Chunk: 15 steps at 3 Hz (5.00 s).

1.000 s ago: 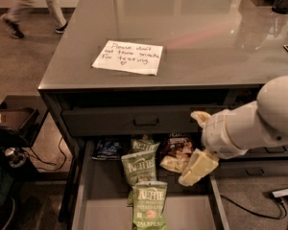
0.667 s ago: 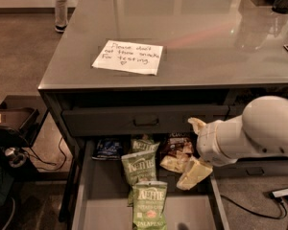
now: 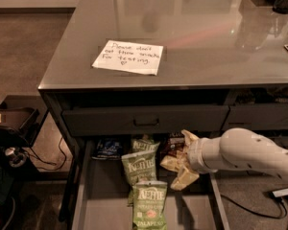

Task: Pick brown chip bag from middle drawer and place on counter

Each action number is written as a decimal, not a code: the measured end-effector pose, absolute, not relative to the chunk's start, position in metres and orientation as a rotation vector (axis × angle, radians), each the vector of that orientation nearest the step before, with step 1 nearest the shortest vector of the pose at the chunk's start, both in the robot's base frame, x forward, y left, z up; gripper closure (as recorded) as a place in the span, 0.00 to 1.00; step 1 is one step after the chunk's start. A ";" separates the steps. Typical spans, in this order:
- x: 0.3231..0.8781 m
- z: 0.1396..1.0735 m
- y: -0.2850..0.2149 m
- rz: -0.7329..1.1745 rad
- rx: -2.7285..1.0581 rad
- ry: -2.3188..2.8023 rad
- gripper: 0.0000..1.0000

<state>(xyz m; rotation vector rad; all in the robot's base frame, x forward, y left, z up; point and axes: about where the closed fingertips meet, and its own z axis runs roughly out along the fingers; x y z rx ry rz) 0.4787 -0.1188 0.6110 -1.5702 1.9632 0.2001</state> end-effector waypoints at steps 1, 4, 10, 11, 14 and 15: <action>0.507 0.552 -0.122 0.244 -1.544 2.005 0.00; 0.528 0.463 -0.141 0.277 -1.493 2.101 0.00; 0.621 0.367 -0.174 0.103 -1.460 1.988 0.02; 0.635 0.352 -0.170 0.112 -1.464 2.008 0.20; 0.633 0.361 -0.166 0.126 -1.469 2.054 0.90; 0.617 0.381 -0.175 0.119 -1.463 2.098 1.00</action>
Offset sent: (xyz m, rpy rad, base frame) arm 0.0718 -0.0224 -0.1751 0.0187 0.2008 -0.1317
